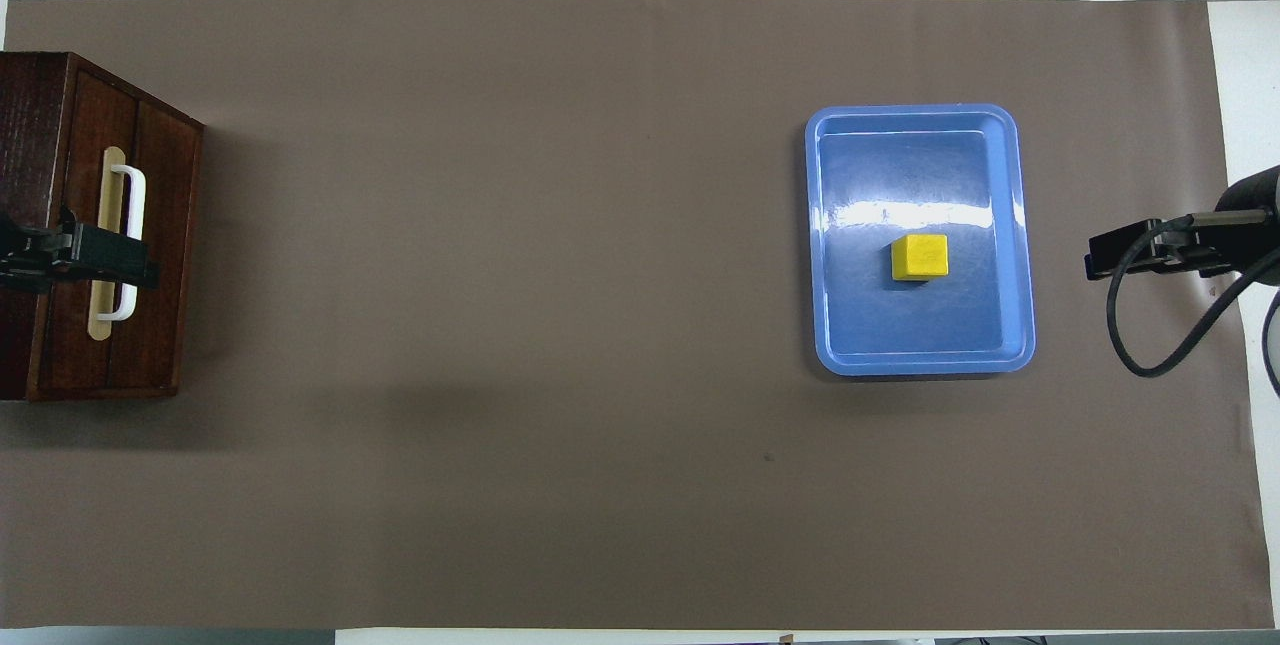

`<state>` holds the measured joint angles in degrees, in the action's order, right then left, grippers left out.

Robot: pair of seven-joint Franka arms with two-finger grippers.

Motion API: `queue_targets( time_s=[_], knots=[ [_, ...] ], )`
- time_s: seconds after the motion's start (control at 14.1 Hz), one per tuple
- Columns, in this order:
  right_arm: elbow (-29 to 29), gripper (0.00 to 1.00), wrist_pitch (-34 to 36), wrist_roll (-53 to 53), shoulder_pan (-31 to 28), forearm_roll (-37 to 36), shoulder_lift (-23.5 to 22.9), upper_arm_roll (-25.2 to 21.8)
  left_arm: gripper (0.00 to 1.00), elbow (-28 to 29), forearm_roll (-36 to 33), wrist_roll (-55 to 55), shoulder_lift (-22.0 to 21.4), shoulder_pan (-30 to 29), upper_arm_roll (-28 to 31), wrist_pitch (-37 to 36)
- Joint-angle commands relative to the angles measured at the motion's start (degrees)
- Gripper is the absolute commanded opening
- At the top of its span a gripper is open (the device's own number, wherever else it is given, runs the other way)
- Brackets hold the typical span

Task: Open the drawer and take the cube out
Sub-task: 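Release the cube in the tray and withdraw the right gripper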

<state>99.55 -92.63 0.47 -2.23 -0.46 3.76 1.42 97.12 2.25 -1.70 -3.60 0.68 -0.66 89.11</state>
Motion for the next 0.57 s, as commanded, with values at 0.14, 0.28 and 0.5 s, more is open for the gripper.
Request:
queue_targets(
  time_s=[0.14,0.28,0.5],
  knots=[
    [-1.2,1.0,0.3,2.4,-0.2,-1.2,-1.1,0.2,1.0,-0.1,-0.8,-2.3,1.1,-0.9,-0.6,1.9],
    [-1.1,1.0,0.8,2.4,-0.2,-1.2,-1.0,0.2,1.0,-0.2,-0.5,-3.8,1.3,-0.8,-0.6,1.9],
    [-1.1,1.0,0.7,2.4,-0.4,-1.3,-1.0,0.2,1.0,-0.1,-0.3,-3.8,1.3,-0.9,-0.5,2.1]
  ],
)
